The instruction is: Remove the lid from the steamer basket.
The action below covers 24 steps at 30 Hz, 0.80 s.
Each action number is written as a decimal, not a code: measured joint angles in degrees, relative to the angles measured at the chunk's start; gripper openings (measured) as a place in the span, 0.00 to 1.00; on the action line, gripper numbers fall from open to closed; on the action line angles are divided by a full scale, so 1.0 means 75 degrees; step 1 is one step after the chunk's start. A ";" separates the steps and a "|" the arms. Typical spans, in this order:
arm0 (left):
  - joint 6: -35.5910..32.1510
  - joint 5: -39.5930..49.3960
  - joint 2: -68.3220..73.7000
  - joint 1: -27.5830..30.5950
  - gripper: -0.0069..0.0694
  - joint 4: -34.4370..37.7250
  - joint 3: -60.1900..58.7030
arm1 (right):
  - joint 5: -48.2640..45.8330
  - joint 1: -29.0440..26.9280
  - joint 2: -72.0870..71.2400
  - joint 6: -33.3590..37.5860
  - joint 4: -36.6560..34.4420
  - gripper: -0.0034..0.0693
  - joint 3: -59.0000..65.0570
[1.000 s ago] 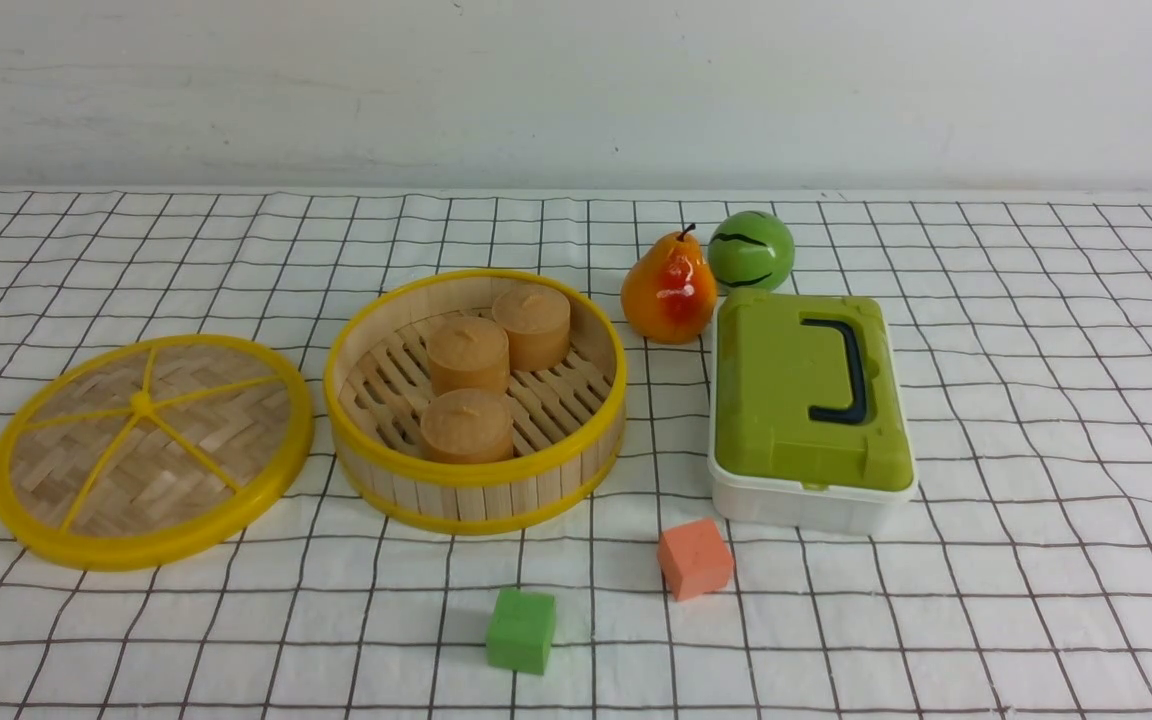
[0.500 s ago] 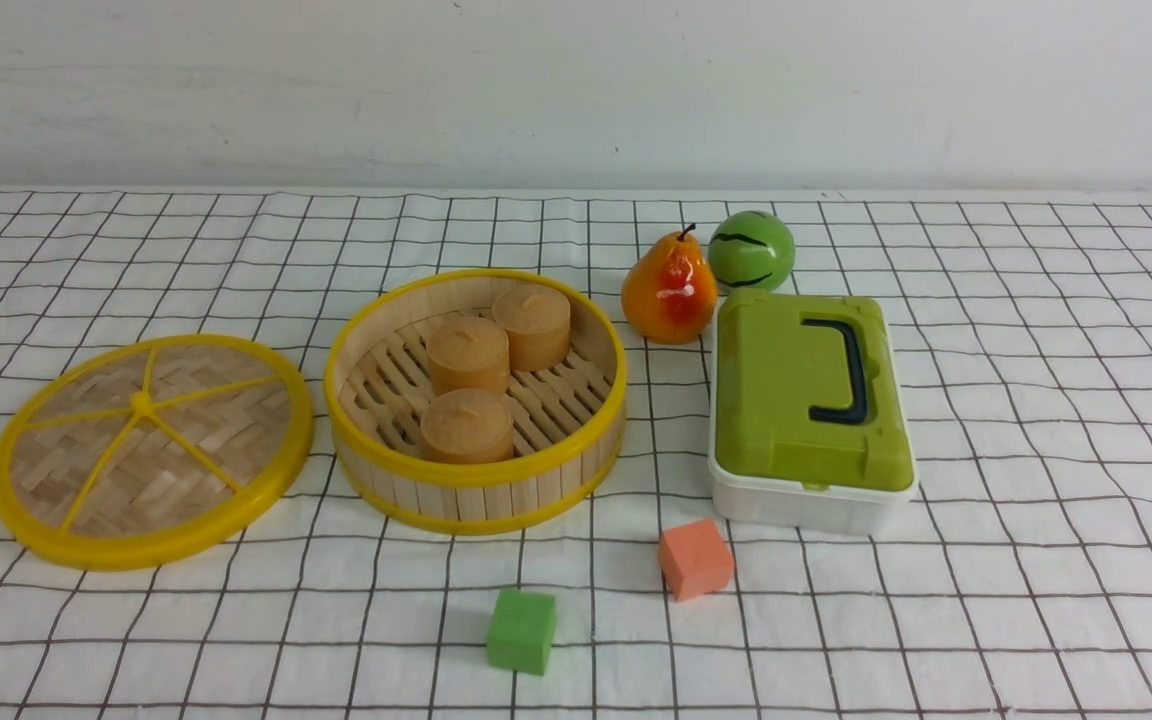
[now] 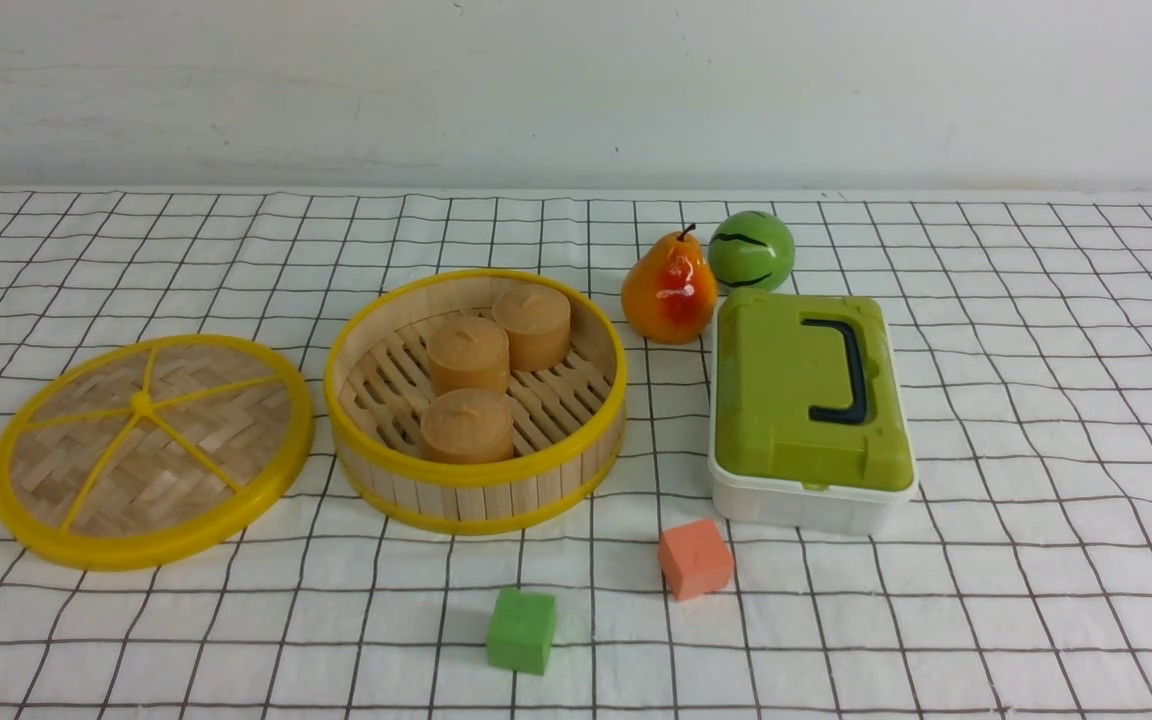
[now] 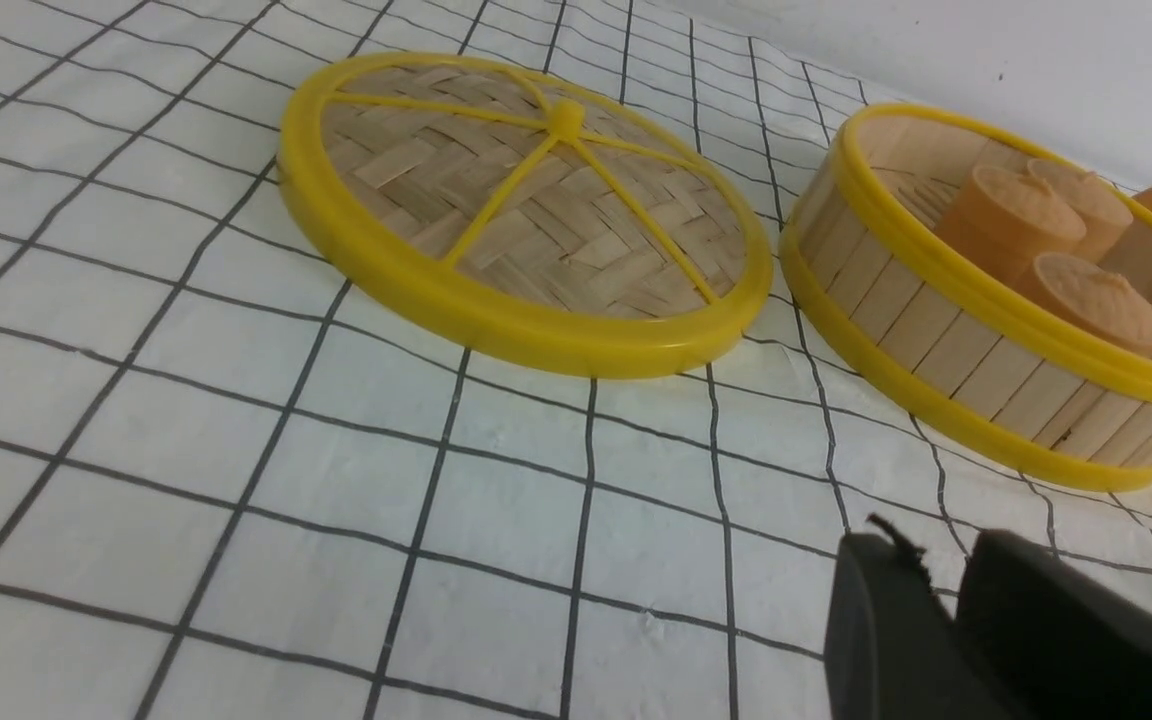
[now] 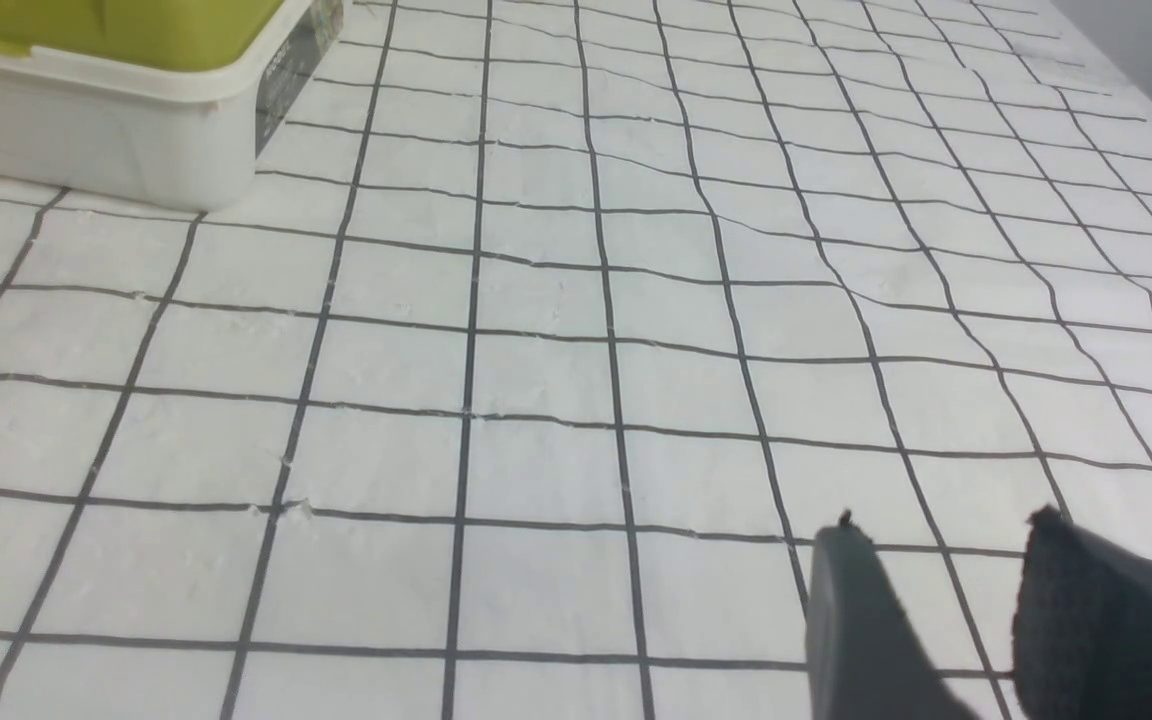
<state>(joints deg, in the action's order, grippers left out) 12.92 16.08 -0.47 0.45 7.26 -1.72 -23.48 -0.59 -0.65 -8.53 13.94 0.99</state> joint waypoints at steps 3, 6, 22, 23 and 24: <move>0.0000 -0.0009 0.0000 0.0000 0.24 0.0008 0.0000 | 0.0000 0.0000 0.0000 0.0000 0.0000 0.38 0.0000; 0.0000 -0.0009 0.0000 0.0000 0.25 0.0008 0.0000 | 0.0000 0.0000 0.0000 0.0000 0.0000 0.38 0.0000; 0.0000 0.0795 0.0000 0.0000 0.26 0.0089 0.0000 | 0.0000 0.0000 0.0000 0.0000 0.0000 0.38 0.0000; 0.0000 0.0794 0.0000 0.0000 0.25 0.0089 0.0000 | 0.0000 0.0000 0.0000 0.0000 0.0000 0.38 0.0000; 0.0000 0.0794 0.0000 0.0000 0.22 0.0089 0.0000 | 0.0000 0.0000 0.0000 0.0000 0.0000 0.38 0.0000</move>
<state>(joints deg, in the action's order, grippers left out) 12.92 22.04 -0.47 0.45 7.93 -1.72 -23.48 -0.59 -0.65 -8.53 13.94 0.99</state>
